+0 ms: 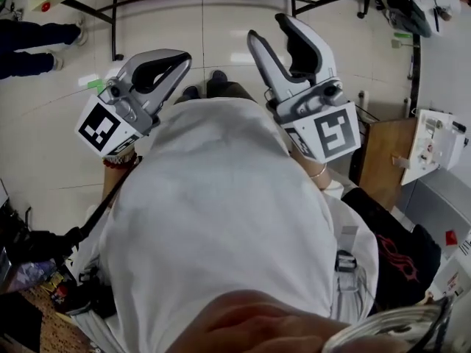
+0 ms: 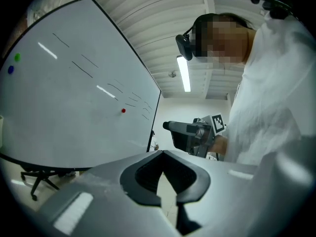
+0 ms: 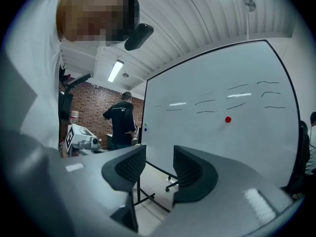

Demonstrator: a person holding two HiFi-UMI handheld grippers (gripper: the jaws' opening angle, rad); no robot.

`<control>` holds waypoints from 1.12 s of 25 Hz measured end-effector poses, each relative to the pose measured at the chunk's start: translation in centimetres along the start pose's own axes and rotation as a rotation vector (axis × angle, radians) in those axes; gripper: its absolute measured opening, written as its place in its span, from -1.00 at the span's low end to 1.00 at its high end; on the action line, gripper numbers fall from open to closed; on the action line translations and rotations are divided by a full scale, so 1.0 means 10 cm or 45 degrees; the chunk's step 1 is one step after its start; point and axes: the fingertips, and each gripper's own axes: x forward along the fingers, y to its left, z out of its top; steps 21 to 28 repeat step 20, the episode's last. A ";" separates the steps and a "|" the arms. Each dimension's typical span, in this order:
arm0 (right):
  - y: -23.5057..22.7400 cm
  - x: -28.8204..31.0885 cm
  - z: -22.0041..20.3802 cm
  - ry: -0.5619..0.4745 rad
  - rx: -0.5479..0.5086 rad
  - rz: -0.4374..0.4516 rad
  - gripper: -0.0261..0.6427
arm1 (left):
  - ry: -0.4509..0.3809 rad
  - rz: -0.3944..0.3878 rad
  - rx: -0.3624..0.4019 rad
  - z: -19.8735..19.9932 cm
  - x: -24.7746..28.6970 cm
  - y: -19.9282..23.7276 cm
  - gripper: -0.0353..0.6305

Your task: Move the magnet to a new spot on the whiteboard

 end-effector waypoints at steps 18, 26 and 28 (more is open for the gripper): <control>-0.08 -0.48 0.02 -0.043 0.072 -0.159 -0.42 | 0.054 -0.097 -0.038 -0.12 0.21 -0.19 -0.88; -0.10 -0.58 -0.02 -0.031 0.075 -0.171 -0.42 | 0.037 -0.073 -0.049 -0.13 0.23 -0.20 -0.88; -0.10 -0.58 -0.02 -0.031 0.075 -0.171 -0.42 | 0.037 -0.073 -0.049 -0.13 0.23 -0.20 -0.88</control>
